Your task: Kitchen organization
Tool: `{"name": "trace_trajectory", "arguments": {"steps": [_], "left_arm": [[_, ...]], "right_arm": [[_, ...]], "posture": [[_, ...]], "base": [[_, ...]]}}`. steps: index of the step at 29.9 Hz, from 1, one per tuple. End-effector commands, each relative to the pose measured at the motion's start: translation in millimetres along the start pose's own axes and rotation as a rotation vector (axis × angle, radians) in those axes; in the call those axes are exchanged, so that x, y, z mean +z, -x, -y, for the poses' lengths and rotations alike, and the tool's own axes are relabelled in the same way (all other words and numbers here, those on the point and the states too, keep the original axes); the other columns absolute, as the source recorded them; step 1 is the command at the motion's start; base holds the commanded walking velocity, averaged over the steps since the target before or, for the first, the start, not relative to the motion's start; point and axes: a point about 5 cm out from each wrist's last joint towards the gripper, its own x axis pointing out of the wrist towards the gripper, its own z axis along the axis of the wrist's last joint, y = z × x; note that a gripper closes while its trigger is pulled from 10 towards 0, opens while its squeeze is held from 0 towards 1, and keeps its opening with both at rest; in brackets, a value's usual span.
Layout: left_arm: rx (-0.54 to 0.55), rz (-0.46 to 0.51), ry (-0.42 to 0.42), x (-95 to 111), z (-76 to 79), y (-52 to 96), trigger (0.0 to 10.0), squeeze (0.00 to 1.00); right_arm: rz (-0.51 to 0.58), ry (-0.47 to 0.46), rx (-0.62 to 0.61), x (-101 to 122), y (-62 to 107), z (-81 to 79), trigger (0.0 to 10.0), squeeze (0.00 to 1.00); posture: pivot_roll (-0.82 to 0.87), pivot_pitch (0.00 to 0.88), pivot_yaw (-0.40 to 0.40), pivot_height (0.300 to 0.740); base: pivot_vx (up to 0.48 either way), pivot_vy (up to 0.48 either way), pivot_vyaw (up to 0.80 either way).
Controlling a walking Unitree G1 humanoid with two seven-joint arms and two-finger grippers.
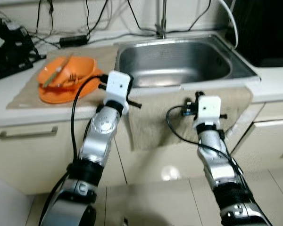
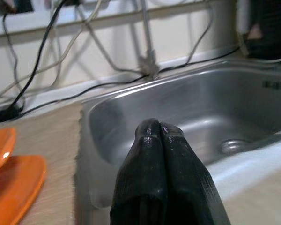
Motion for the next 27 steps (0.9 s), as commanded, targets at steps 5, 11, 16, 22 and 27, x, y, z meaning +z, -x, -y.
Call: {"name": "trace_trajectory", "arguments": {"steps": [5,11,16,22,27], "left_arm": [[0.02,0.028,0.048,17,-7.0,-7.6,10.0,0.0],[0.036,0.004,0.036,15,-12.1,-6.4,10.0,0.0],[0.074,-0.033,0.027,10,-22.9,-7.4,10.0,0.0],[0.087,-0.051,0.03,7,-25.5,-5.5,10.0,0.0],[0.113,-0.08,0.014,0,-28.4,-2.3,10.0,0.0]], "right_arm": [[0.044,-0.024,-0.005,18,-9.1,-0.8,10.0,0.0],[0.032,-0.03,0.004,16,-6.9,-2.7,10.0,0.0],[0.022,-0.032,0.01,15,-6.6,-3.7,10.0,0.0],[0.004,-0.036,0.016,11,-5.2,-4.4,10.0,0.0],[-0.017,-0.041,0.017,7,-3.2,-4.6,10.0,0.0]], "posture": [[-0.04,0.0,0.087,0.74],[-0.04,0.0,0.081,0.74],[-0.04,0.0,0.078,0.74],[-0.03,0.0,0.078,0.74],[-0.03,0.0,0.076,0.74]], "base": [[0.0,0.0,0.0],[0.0,0.0,0.0],[0.0,0.0,0.0],[0.0,0.0,0.0],[0.0,0.0,0.0]]}}
